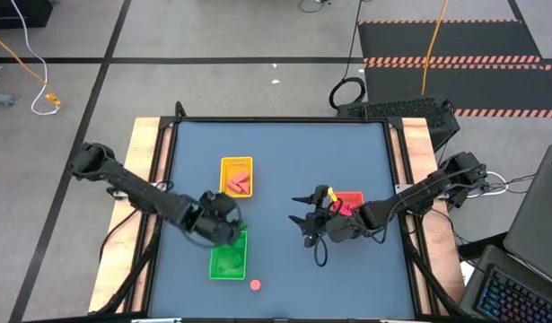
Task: Sort & place blocks by color
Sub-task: Put the green block into the green bin
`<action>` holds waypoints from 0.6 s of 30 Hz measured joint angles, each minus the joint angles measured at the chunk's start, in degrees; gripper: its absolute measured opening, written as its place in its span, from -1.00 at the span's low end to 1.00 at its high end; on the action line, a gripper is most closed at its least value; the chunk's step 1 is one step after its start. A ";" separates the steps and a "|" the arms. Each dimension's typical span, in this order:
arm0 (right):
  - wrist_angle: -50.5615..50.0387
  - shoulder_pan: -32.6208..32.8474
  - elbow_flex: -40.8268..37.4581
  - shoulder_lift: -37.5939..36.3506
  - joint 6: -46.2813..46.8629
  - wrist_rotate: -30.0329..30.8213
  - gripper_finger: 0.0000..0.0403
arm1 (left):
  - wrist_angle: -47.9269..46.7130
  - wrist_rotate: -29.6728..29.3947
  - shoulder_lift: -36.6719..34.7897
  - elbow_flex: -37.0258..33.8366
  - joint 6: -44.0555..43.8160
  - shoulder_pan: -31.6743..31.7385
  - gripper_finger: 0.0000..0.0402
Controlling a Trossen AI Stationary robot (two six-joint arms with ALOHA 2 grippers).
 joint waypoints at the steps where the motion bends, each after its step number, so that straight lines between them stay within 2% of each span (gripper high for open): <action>1: -0.02 0.00 0.00 0.00 0.04 0.00 0.26 | 0.05 1.69 0.00 0.00 -1.60 1.29 0.31; 5: 0.02 -0.02 0.00 0.00 -0.66 -0.02 0.26 | 0.58 8.52 0.42 0.00 -4.47 4.88 0.13; 12: -0.57 -0.04 0.02 0.00 -1.01 0.04 0.26 | 5.67 19.91 0.85 0.02 5.43 8.11 -0.22; 18: -1.59 -0.02 0.02 -0.02 -0.79 0.07 0.26 | 3.20 23.28 0.94 0.02 7.99 10.20 -0.42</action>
